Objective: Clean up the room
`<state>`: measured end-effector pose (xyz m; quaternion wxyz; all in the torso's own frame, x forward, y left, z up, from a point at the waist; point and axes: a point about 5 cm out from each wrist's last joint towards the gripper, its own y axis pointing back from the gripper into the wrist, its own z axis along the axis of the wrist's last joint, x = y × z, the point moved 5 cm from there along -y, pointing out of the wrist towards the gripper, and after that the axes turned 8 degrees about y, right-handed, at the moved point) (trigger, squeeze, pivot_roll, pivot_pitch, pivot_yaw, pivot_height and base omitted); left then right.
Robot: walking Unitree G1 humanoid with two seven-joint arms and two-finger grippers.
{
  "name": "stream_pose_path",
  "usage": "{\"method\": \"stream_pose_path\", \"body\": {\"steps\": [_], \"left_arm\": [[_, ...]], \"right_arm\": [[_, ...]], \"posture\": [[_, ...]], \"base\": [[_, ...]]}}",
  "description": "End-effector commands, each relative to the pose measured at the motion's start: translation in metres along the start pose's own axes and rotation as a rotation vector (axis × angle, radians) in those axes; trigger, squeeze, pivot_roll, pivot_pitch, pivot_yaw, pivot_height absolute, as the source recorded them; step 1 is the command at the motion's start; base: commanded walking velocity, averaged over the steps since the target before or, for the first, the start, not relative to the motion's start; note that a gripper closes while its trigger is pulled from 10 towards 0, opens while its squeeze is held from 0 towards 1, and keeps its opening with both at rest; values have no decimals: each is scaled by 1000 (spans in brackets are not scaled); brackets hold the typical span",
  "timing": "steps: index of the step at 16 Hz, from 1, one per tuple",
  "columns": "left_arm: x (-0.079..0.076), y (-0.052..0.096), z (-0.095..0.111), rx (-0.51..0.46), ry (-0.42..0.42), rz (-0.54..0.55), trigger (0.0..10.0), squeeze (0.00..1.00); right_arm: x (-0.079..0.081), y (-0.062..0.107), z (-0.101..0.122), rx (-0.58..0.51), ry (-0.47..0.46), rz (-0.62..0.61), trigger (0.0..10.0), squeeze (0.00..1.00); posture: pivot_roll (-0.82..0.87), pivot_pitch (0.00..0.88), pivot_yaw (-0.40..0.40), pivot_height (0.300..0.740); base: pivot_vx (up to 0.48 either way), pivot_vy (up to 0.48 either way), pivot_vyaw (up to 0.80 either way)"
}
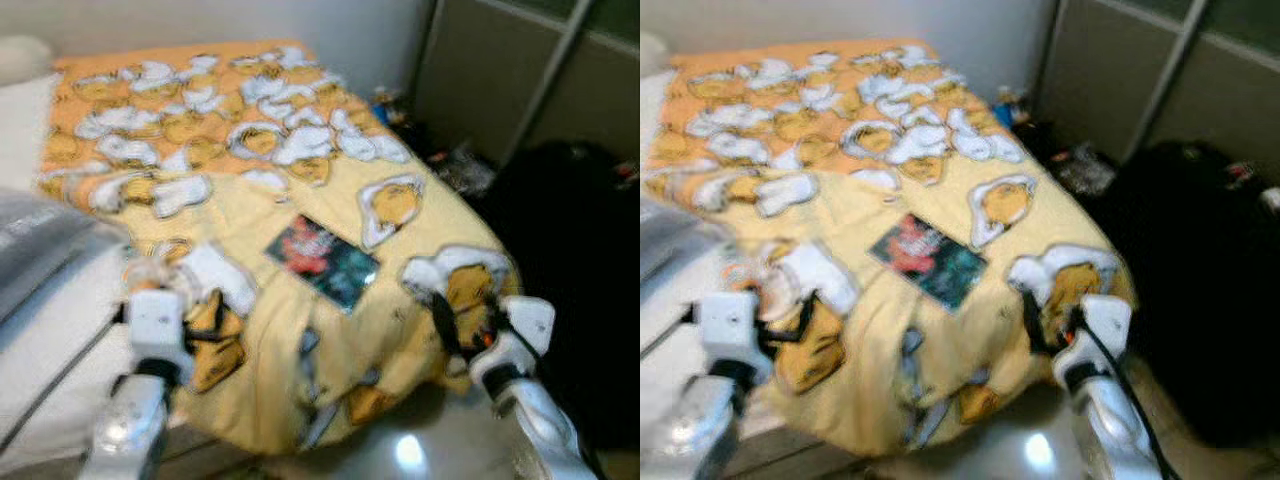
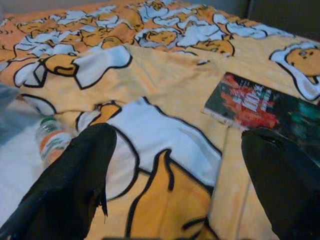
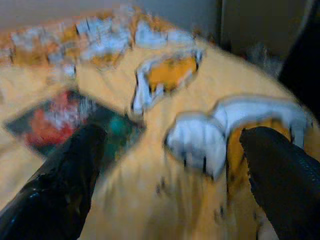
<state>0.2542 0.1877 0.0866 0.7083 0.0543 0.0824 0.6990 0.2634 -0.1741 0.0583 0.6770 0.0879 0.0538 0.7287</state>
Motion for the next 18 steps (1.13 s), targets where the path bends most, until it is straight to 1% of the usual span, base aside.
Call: {"method": "stream_pose_path", "body": {"steps": [1,2,3,4,5,6,7,8,9,10,11,12,13,14,15,17,18], "left_arm": [[9,0,4,-9,-25,20,10000,533],[11,2,6,-6,3,43,10000,533],[10,2,8,-12,13,43,10000,529],[4,0,14,-25,13,28,10000,529],[2,-4,20,-45,30,30,10000,525],[2,-11,22,-57,25,19,10000,533],[2,-14,20,-54,14,20,10000,533],[-3,-15,21,-52,2,-7,10000,533],[-6,-14,21,-54,6,-24,10000,533],[-9,-14,16,-34,-2,-36,10000,522],[-5,-16,13,-29,-10,-14,10000,525],[-4,-16,13,-32,2,-1,10000,525],[-2,-16,13,-34,-6,3,10000,522],[-1,-16,12,-34,-1,10,10000,525],[0,-16,12,-35,-1,12,10000,522],[5,-19,13,-43,1,31,10000,525],[4,-19,15,-53,14,33,10000,522]], "right_arm": [[7,-2,-1,2,-1,18,10000,0],[16,-2,-5,17,-13,59,10000,0],[16,-3,-4,20,-21,64,10000,0],[15,-4,2,1,-79,71,10000,0],[14,-8,13,-44,-57,85,10000,0],[13,-12,9,-25,-10,91,10000,0],[11,-13,7,-13,12,83,10000,0],[5,-14,7,-7,32,51,10000,0],[4,-14,8,-6,18,45,10000,0],[8,-14,15,-31,-80,68,10000,0],[11,-14,15,-22,-91,90,10000,0],[10,-16,12,-7,44,87,10000,0],[12,-18,6,21,73,96,10000,0],[13,-18,11,-1,42,99,10000,0],[13,-18,13,-8,38,102,10000,0],[17,-19,15,-8,62,110,10000,0],[17,-20,16,-9,76,109,10000,0]], "posture": [[-15,59,-7,740],[-1,48,4,740],[1,49,2,740],[11,24,6,740],[3,26,7,740],[-26,51,-5,740],[-25,49,1,740],[-41,51,13,740],[-41,51,13,740],[-53,40,18,740],[-56,33,16,740],[-58,25,13,740],[-64,17,12,740],[-67,11,8,740],[-68,9,3,740],[-68,13,-4,740],[-73,15,-4,740]], "base": [[0,315,0],[0,315,0],[0,319,0],[0,315,0],[0,315,0],[0,319,0],[0,315,0],[0,315,0],[0,315,0],[0,307,0],[0,307,0],[0,307,0],[0,307,0],[0,307,0],[0,304,0],[0,304,0],[0,0,0]]}}
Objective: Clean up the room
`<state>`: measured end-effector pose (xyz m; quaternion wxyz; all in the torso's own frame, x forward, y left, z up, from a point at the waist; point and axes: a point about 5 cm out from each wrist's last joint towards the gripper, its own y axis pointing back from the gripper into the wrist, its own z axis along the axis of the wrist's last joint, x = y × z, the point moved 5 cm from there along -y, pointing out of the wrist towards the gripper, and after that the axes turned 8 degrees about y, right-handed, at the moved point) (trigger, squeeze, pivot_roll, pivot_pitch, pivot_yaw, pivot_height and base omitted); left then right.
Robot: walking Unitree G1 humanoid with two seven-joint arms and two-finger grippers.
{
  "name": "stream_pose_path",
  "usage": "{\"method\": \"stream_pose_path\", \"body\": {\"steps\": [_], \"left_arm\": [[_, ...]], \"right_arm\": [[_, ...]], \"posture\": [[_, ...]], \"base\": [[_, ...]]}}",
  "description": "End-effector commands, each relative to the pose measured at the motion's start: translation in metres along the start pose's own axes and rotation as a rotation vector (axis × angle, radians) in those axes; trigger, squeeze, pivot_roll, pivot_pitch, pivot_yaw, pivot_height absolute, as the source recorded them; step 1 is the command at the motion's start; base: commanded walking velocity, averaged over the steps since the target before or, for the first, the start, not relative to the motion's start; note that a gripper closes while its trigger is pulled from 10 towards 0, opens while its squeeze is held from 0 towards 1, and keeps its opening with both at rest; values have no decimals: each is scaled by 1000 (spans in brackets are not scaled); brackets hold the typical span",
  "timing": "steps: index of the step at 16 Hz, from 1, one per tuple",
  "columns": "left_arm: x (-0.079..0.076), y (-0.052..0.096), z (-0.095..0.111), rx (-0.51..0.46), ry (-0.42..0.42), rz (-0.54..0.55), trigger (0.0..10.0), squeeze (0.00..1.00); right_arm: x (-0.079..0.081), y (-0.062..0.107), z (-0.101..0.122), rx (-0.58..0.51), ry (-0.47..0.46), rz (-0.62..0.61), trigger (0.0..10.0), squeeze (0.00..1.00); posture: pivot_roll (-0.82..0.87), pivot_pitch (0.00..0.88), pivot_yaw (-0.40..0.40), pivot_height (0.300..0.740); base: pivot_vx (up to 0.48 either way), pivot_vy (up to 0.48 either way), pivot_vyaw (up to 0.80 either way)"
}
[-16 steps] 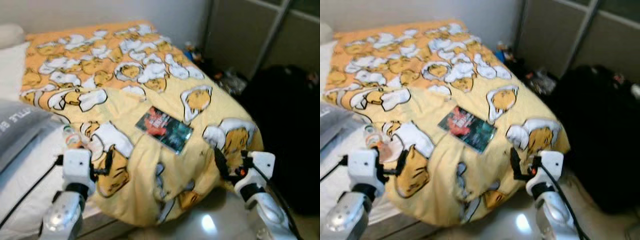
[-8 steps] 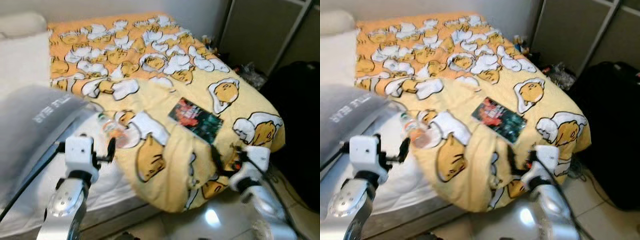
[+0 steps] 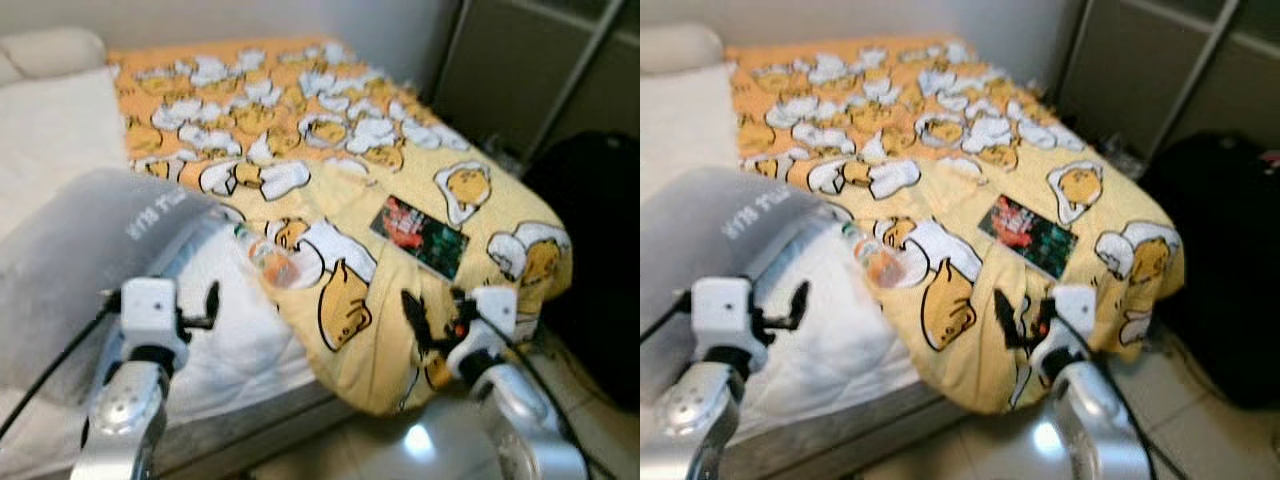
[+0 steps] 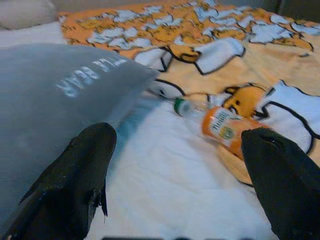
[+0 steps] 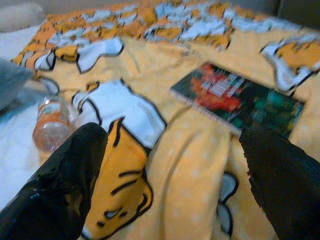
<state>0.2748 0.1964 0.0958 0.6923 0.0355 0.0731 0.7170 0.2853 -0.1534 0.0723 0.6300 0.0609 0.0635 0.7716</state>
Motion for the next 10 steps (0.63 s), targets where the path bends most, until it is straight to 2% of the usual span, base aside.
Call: {"method": "stream_pose_path", "body": {"steps": [1,2,4,6,8,10], "left_arm": [[-8,-1,1,-4,17,-22,10000,502],[-13,-2,1,0,21,-48,10000,502],[-17,-4,8,-38,-8,-47,10000,498],[-18,-6,9,-32,-45,-49,10000,494],[-19,-7,11,-44,-33,-52,10000,510],[-19,-8,13,-50,-35,-52,10000,522]], "right_arm": [[-6,0,-2,11,30,-35,10000,0],[-8,-2,-2,19,50,-57,10000,0],[-7,-6,3,-3,112,-26,10000,0],[-8,-6,4,-6,130,-29,10000,0],[-10,-8,7,-16,134,-35,10000,0],[-11,-10,14,-42,131,-32,10000,0]], "posture": [[-76,16,-4,740],[-78,18,-5,740],[-65,18,-10,740],[-71,19,-10,740],[-76,16,-6,740],[-67,13,-8,740]], "base": [[0,0,0],[0,0,0],[0,0,0],[0,0,0],[0,0,0],[277,0,0]]}}
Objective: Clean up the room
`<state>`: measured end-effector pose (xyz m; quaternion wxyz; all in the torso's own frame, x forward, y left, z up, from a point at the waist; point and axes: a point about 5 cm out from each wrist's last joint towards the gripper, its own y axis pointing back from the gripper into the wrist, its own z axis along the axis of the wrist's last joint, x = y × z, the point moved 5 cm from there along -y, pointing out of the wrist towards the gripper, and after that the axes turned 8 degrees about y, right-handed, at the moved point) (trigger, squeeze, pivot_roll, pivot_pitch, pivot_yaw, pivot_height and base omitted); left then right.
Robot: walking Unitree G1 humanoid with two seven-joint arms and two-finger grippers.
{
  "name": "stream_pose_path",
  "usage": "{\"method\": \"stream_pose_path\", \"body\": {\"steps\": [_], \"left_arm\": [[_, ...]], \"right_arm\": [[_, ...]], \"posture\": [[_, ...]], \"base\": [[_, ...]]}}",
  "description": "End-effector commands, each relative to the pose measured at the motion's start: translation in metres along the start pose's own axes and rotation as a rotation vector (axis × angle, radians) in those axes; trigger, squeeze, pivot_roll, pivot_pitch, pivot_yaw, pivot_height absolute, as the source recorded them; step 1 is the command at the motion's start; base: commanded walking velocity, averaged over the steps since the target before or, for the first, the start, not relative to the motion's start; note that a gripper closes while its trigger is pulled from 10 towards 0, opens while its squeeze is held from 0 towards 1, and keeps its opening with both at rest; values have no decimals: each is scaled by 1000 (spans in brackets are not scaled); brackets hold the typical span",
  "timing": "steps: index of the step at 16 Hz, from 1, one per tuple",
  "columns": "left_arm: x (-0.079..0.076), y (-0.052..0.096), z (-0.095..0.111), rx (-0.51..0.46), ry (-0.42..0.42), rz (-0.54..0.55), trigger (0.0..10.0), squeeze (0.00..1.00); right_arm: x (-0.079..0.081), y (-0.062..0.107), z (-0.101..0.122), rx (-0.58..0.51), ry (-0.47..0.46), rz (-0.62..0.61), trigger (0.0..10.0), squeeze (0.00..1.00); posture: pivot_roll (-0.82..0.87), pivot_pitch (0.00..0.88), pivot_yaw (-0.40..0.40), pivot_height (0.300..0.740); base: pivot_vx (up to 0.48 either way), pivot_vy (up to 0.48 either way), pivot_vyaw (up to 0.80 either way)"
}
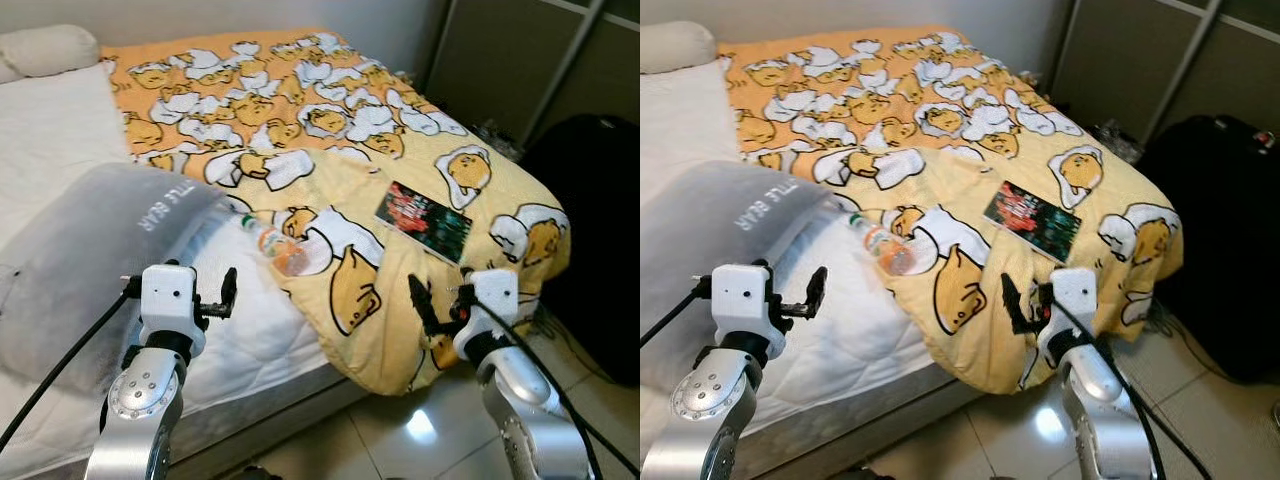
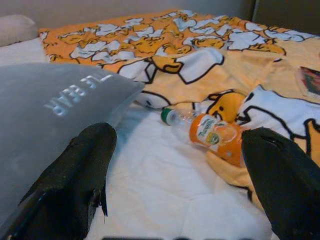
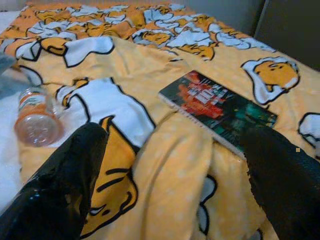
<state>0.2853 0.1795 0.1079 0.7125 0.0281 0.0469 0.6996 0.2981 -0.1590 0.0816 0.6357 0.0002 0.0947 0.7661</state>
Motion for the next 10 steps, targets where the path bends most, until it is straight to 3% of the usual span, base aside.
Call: {"method": "stream_pose_path", "body": {"steps": [1,10], "left_arm": [[0,-1,2,-7,-3,6,10000,522],[-6,-5,13,-42,-28,-30,10000,514]], "right_arm": [[-3,-2,3,-17,-1,1,10000,0],[2,-13,11,-34,35,57,10000,0]], "posture": [[-69,14,-5,740],[-72,11,-8,740]], "base": [[300,0,644],[313,0,800]]}}
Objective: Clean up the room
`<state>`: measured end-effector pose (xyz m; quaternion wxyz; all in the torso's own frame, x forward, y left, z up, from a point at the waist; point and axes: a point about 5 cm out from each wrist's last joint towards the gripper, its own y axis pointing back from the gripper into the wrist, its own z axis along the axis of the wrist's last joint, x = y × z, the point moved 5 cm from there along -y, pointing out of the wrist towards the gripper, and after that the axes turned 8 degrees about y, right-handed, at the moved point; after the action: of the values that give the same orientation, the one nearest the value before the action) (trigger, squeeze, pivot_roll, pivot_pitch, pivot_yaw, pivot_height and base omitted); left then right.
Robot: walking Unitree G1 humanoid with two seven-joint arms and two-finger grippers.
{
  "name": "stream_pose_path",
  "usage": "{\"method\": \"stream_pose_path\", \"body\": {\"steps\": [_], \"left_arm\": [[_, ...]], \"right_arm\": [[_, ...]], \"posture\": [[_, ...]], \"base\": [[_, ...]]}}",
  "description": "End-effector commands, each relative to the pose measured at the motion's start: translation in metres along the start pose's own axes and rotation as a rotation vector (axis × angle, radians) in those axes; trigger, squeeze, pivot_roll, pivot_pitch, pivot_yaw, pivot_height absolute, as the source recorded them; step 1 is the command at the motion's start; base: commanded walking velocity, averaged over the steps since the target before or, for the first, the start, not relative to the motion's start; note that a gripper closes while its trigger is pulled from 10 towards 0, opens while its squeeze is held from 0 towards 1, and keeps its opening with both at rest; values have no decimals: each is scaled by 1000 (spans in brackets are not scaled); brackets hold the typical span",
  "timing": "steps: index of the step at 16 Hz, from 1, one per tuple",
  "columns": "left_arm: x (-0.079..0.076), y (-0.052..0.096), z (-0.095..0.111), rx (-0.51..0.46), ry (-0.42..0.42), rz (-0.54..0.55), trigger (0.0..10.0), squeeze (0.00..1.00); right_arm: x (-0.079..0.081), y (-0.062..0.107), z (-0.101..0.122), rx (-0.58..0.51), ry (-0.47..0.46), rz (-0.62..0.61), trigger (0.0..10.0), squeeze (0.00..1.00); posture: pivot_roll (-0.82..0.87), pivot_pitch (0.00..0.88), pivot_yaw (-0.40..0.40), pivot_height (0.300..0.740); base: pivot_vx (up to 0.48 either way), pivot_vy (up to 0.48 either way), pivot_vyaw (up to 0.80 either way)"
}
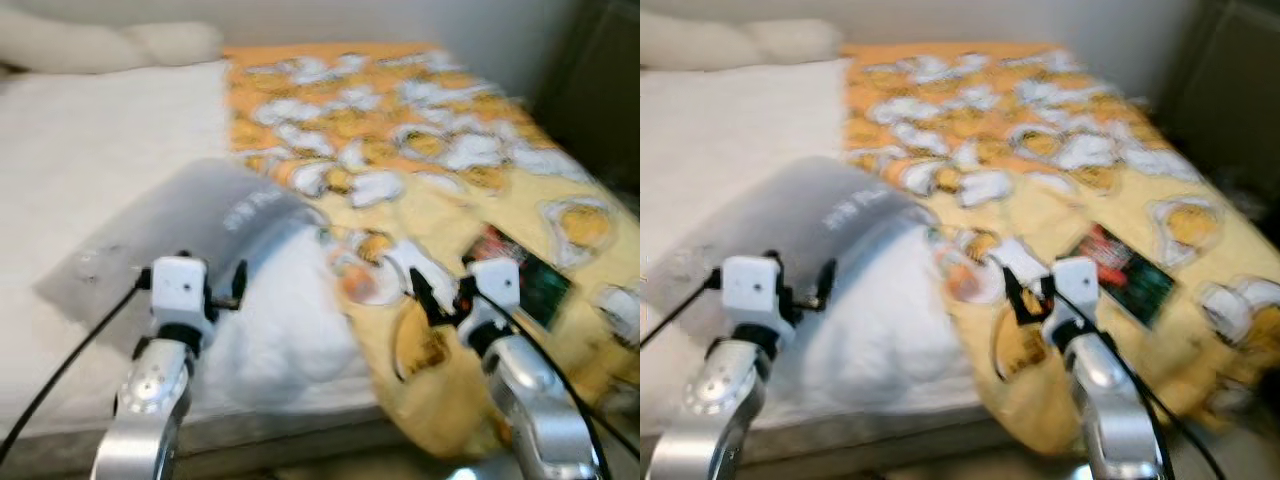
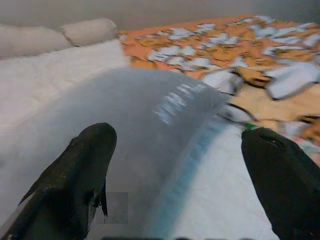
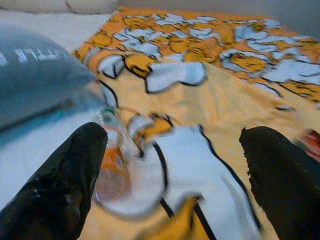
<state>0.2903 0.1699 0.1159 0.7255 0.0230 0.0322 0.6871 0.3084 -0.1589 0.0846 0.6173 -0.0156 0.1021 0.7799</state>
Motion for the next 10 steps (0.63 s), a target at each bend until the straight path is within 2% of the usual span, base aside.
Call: {"method": "stream_pose_path", "body": {"steps": [1,2,3,4,5,6,7,8,9,10], "left_arm": [[2,-1,6,-17,-18,-3,10000,506],[2,-1,6,-15,-17,-7,10000,502],[-2,-2,7,-17,-6,-31,10000,486],[-15,-2,7,0,-13,-130,10000,486],[-15,-2,7,0,-13,-130,10000,486],[-27,-3,6,25,-15,-227,10000,486],[-38,-4,4,59,-23,-332,10000,486],[-50,-4,0,121,-62,-463,10000,490],[-52,-4,-1,132,-71,-488,10000,490],[-58,-5,-2,164,-99,-557,10000,482]], "right_arm": [[1,-5,7,-16,-1,10,10000,0],[0,-7,8,-12,1,9,10000,0],[-1,-11,6,21,40,27,10000,0],[-2,-20,3,83,82,64,10000,0],[-2,-20,3,83,82,64,10000,0],[-1,-30,1,150,36,100,10000,0],[1,-40,-7,244,22,134,10000,0],[10,-51,-22,377,38,211,10000,0],[13,-53,-24,395,32,230,10000,0],[17,-63,-24,406,38,267,10000,0]], "posture": [[-69,9,-11,740],[-69,9,-11,740],[-68,11,-11,740],[-67,12,-11,740],[-67,12,-11,740],[-70,12,-9,740],[-70,12,-8,740],[-67,9,-4,740],[-67,9,-4,740],[-55,9,-6,740]], "base": [[300,0,0],[251,0,0],[0,0,0],[0,0,0],[0,0,0],[0,0,0],[0,0,0],[0,0,0],[0,0,0],[0,0,0]]}}
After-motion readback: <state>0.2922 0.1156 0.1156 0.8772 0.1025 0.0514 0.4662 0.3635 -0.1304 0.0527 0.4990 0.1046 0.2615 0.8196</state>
